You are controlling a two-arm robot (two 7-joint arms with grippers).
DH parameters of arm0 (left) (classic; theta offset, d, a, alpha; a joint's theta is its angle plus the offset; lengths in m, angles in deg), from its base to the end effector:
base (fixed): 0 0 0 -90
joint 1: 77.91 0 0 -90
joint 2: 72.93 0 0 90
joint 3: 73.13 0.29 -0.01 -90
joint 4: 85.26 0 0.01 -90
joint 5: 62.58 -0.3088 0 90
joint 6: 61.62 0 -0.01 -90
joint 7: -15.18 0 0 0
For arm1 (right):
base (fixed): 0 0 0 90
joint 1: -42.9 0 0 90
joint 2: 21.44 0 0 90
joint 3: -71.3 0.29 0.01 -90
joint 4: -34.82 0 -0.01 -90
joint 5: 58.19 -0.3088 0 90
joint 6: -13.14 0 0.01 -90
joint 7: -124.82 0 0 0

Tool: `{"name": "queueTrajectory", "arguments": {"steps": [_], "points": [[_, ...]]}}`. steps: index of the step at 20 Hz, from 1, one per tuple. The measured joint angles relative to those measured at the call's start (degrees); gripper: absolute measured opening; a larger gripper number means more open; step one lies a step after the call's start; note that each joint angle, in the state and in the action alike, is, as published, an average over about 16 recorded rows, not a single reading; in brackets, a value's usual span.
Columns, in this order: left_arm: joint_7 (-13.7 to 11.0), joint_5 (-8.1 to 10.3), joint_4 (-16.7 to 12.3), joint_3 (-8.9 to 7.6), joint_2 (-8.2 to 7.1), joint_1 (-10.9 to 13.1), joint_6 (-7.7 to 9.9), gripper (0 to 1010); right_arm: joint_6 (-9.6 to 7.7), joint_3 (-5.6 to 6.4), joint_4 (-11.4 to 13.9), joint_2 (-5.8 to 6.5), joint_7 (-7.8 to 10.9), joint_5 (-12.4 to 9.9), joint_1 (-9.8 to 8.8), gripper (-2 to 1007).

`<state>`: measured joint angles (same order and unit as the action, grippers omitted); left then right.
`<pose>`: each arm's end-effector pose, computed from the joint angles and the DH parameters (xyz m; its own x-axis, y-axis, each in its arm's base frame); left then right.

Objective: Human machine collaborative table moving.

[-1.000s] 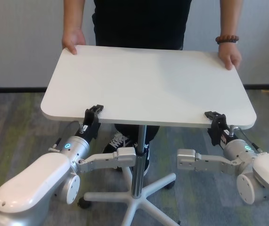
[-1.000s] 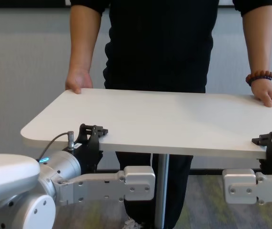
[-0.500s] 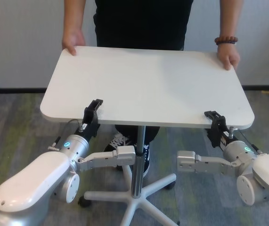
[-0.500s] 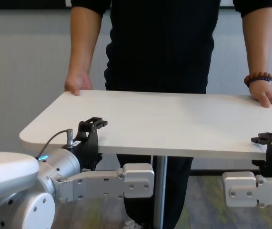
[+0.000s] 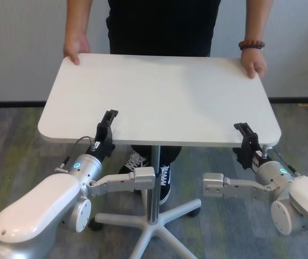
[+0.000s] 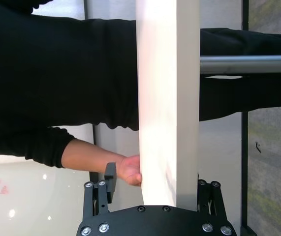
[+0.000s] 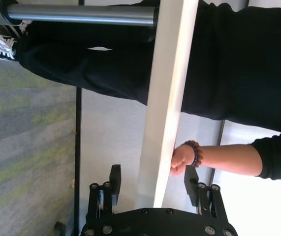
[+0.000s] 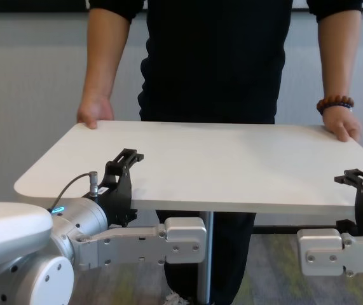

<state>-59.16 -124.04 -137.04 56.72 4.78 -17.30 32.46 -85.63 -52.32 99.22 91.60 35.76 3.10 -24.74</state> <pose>0.4248 -0.0531 -0.3559 0.0435 -0.0448 0.9980 -0.9467 0.3174 0.0555 0.4032 -0.0230 -0.3375 0.2483 0.1369 0.9590 0.9535 0.1403 -0.2669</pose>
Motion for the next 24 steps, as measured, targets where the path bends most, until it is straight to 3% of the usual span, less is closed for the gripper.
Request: {"name": "queueTrajectory", "arguments": {"steps": [9, 17, 20, 24], "points": [[-2.51, -0.12, -8.31, -0.75, -3.34, 4.28, 0.96, 991, -0.12, -0.35, 2.73, 0.73, 1.48, -0.09, -1.52, 955], [-5.35, 0.72, -18.98, -2.84, -7.74, 10.43, 1.63, 1000, -1.00, -0.26, 9.03, 2.35, 3.75, -0.34, -5.29, 1005], [-6.61, 2.87, -22.55, -4.32, -9.07, 12.82, 0.52, 1000, -1.29, 0.36, 12.18, 3.03, 4.54, -0.95, -7.24, 1005], [-8.71, 8.41, -26.49, -6.99, -10.22, 16.06, -2.49, 1000, -0.99, 1.96, 16.63, 3.77, 5.42, -3.12, -10.21, 1005]]}}
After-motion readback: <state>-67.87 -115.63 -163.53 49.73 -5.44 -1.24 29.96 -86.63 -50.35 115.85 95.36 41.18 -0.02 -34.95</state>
